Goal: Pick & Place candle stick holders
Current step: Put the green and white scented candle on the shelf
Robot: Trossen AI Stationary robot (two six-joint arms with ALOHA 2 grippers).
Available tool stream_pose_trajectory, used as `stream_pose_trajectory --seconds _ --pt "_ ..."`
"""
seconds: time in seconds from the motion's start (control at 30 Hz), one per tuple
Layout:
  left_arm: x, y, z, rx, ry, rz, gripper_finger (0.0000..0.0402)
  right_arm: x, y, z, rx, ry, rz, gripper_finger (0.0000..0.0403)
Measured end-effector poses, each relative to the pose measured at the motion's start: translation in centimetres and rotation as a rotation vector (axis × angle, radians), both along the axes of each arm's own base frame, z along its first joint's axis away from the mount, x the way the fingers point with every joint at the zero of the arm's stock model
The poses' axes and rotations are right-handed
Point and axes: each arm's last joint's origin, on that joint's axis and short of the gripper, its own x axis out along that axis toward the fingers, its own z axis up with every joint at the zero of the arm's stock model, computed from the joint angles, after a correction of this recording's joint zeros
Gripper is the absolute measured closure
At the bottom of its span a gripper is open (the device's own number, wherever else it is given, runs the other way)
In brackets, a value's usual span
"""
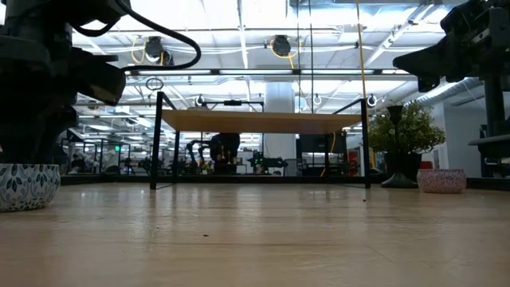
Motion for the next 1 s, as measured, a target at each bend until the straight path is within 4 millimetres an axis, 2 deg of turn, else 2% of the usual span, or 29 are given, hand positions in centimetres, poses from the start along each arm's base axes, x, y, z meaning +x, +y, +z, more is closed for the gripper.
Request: stream_pose_trajectory --seconds 0.27,0.6,0.8,1.0 --pt "0.2 0.0 0.0 -0.010 -0.017 -0.004 0.0263 0.0 0.0 0.0 0.000 0.000 0.000 0.0403" --pt "0.7 -0.1 -0.3 0.005 -0.040 -0.009 0.0389 0.0 0.0 0.0 0.000 0.000 0.000 0.0403" --pt "0.9 -0.3 -1.2 -0.019 0.005 -0.006 0.0388 0.0 0.0 0.0 0.005 -0.001 0.003 0.0403" --pt "0.8 -0.2 -0.6 -0.060 -0.009 0.002 0.0396 0.0 0.0 0.0 0.033 -0.003 0.005 0.0403"
